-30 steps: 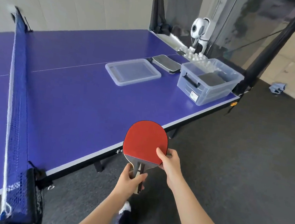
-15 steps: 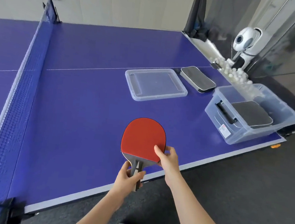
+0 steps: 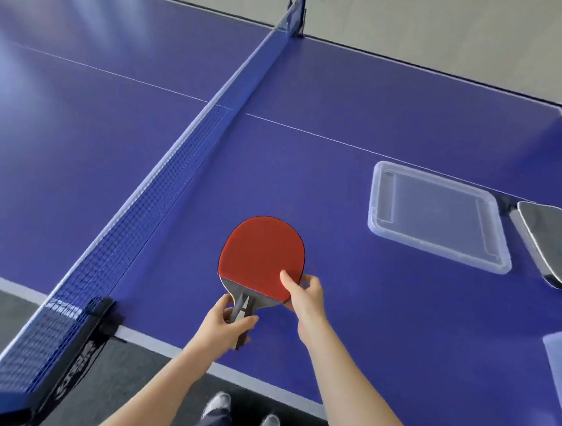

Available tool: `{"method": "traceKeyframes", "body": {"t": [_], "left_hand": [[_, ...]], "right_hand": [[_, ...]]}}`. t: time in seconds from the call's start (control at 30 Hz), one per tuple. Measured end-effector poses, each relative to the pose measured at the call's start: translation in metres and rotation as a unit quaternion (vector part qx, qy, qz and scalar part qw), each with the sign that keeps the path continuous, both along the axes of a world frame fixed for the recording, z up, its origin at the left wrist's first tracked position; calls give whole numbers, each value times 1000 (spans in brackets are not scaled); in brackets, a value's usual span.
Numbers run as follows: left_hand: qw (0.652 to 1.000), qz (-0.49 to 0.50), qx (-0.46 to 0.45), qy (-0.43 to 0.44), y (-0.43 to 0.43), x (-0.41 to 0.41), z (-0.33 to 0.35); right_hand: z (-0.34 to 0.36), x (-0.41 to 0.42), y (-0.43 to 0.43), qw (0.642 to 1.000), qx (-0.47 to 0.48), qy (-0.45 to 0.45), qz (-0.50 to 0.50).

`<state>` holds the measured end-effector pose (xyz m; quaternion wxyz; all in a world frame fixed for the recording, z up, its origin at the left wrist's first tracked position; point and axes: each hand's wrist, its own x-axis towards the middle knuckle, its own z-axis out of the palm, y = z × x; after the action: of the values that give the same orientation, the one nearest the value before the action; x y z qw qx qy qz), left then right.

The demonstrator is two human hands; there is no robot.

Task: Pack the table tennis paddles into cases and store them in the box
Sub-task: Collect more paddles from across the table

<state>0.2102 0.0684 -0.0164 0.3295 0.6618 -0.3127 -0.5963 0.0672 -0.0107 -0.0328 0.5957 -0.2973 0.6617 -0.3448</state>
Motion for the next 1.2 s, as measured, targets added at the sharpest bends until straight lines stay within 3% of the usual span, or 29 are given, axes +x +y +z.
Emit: {"method": "traceKeyframes", "body": {"t": [0.2, 0.47, 0.7, 0.97, 1.2], "left_hand": [[998, 41, 30, -24, -12, 59, -16], [995, 15, 71, -72, -27, 119, -55], [988, -19, 85, -124, -33, 127, -77], [962, 0, 28, -272, -23, 121, -84], [955, 26, 22, -296, -22, 115, -85]], "right_hand": [[-26, 63, -26, 997, 24, 28, 71], [-48, 117, -37, 989, 41, 112, 82], [-63, 127, -36, 982, 63, 158, 77], [-65, 132, -32, 973, 36, 208, 92], [-65, 138, -28, 967, 27, 234, 98]]}}
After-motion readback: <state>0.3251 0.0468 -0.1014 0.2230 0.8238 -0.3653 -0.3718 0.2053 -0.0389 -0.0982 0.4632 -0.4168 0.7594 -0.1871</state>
